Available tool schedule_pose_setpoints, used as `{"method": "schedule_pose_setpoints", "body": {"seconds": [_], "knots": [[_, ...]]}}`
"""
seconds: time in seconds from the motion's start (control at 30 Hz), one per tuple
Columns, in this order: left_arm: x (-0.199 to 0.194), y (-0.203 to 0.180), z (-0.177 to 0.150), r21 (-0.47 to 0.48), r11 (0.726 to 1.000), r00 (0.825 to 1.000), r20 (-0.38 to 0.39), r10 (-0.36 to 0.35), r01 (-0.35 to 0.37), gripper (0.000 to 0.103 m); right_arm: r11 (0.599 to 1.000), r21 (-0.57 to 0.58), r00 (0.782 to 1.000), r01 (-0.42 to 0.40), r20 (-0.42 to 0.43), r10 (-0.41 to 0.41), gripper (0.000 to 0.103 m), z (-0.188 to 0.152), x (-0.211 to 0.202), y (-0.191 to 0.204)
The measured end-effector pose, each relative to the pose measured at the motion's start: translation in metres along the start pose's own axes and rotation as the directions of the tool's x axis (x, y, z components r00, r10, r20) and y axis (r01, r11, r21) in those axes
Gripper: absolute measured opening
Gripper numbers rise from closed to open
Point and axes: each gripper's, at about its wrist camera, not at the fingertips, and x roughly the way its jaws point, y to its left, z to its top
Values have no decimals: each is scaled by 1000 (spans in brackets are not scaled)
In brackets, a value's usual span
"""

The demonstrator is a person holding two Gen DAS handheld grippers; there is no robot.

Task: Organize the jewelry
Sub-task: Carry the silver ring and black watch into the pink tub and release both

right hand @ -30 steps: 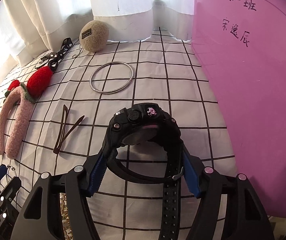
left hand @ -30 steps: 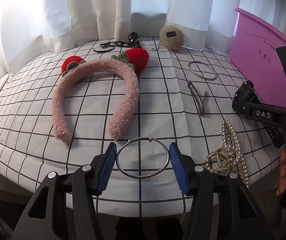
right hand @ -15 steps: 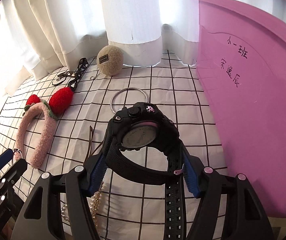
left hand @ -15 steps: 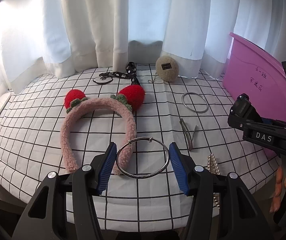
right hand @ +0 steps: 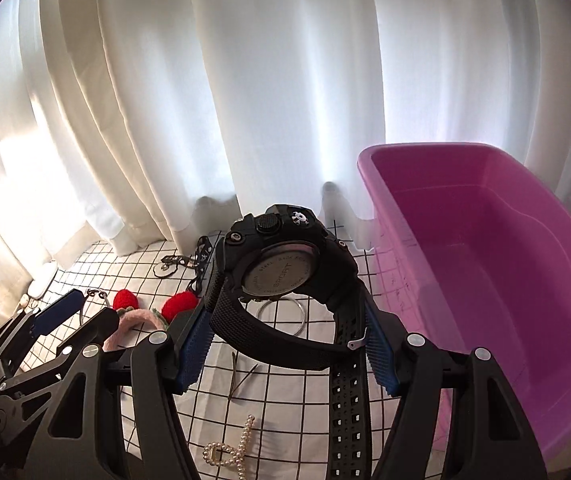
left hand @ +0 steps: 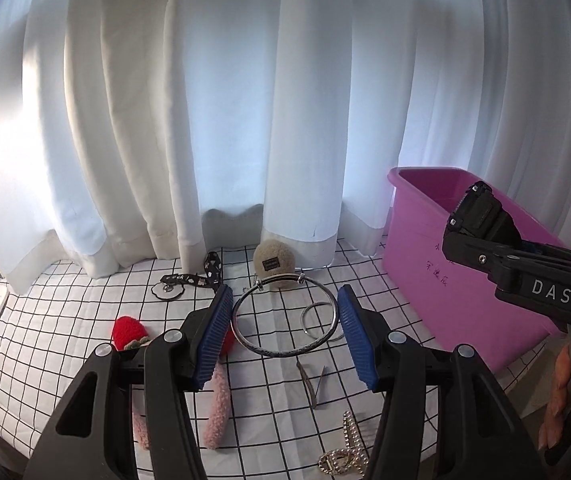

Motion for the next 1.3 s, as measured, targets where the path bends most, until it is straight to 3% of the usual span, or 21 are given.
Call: {"method": "schedule_pose_setpoints", "body": {"seconds": [0.13,0.27,0.37,0.53,0.73,0.9,1.03,1.1,1.17,1.3], "knots": [[2,-38,33,61,993,994,26,-107,105,53,996,63,996,66,59,-69,64,17,-35,-39],[11,-84,57,117,971,977,20,-213,209,53,981,123,984,150,74,-160,64,24,-59,-85],[20,-125,65,185,947,962,16,-272,264,53,966,162,976,203,45,-213,64,21,-62,-120],[52,-187,69,241,899,930,-56,-364,366,53,940,225,967,256,-48,-252,64,11,-50,-178],[97,-225,72,236,886,915,-166,-368,400,53,926,257,957,278,-154,-244,64,-2,-25,-219],[130,-237,72,216,906,920,-230,-316,365,53,919,259,947,298,-196,-253,64,-11,-15,-226],[146,-238,70,171,920,911,-285,-298,354,54,918,237,938,317,-221,-267,64,-14,-6,-229],[153,-237,69,153,927,910,-299,-287,343,59,921,237,939,308,-234,-254,65,-15,-4,-230],[156,-235,68,153,931,914,-294,-278,332,78,921,234,936,311,-246,-253,65,-14,-1,-230],[160,-229,71,151,937,922,-282,-264,314,88,919,216,926,330,-262,-271,65,-13,8,-229]]}}
